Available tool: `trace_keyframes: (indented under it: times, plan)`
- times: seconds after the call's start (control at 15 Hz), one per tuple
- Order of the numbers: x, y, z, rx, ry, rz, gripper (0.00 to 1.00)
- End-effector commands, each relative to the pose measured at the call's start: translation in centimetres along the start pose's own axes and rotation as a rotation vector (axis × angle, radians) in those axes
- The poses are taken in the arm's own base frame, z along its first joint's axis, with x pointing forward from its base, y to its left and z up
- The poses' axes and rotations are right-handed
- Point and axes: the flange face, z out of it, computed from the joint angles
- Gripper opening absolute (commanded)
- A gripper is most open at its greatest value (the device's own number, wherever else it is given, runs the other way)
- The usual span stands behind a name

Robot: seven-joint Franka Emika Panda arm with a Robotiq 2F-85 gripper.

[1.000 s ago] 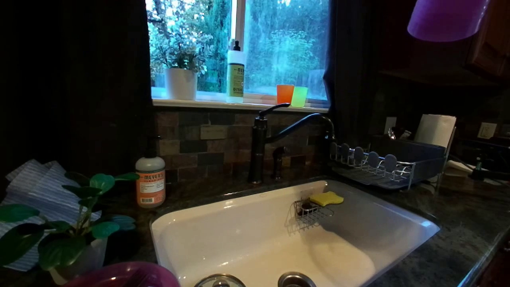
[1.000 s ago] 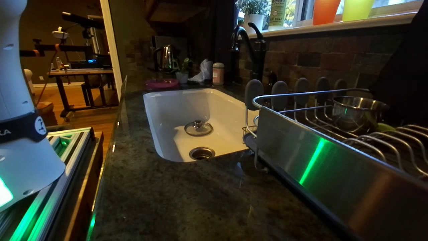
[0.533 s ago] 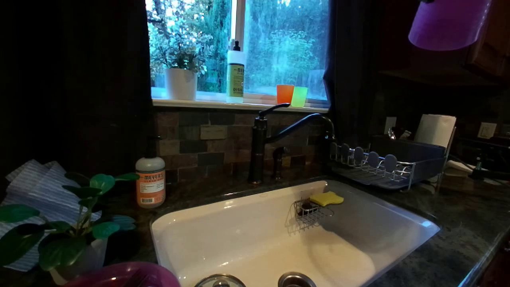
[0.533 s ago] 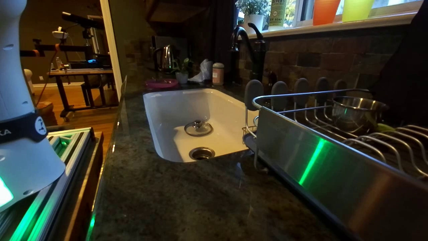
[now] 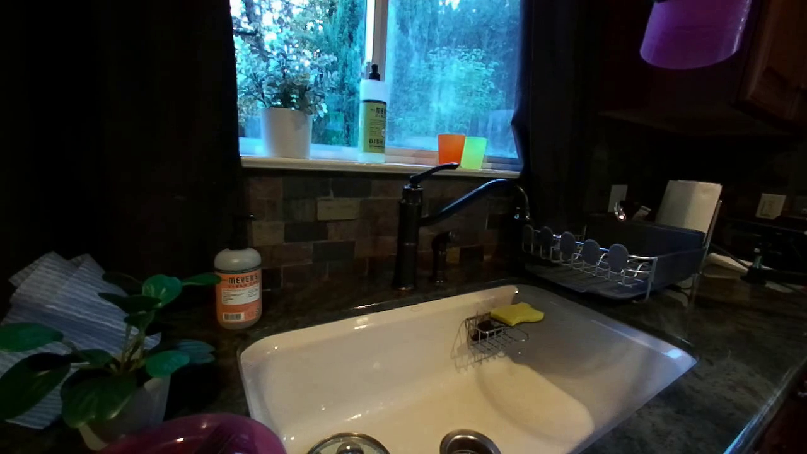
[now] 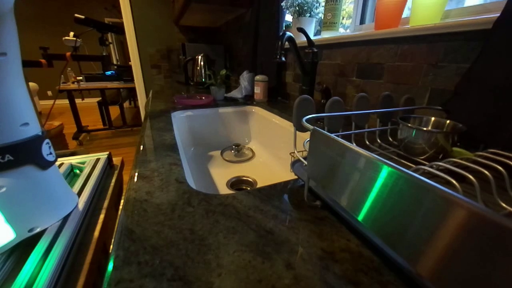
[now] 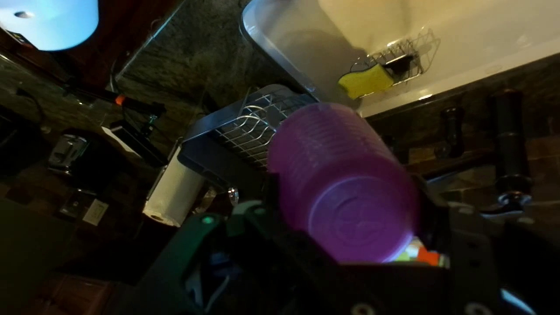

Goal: Put the purple cup inside the drying rack

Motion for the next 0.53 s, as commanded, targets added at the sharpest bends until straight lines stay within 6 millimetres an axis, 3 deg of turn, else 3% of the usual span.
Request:
trace_keyframes:
  times: [0.0, 0.27, 0.47]
  plan:
    - [5.5, 3.1, 2.4, -0.062, 0.000, 0.180, 0.45]
    - [12.5, 7.3, 5.5, -0.137, -0.010, 0.397, 0.45]
    - [16.6, 11.0, 8.5, -0.219, -0.051, 0.556, 0.45]
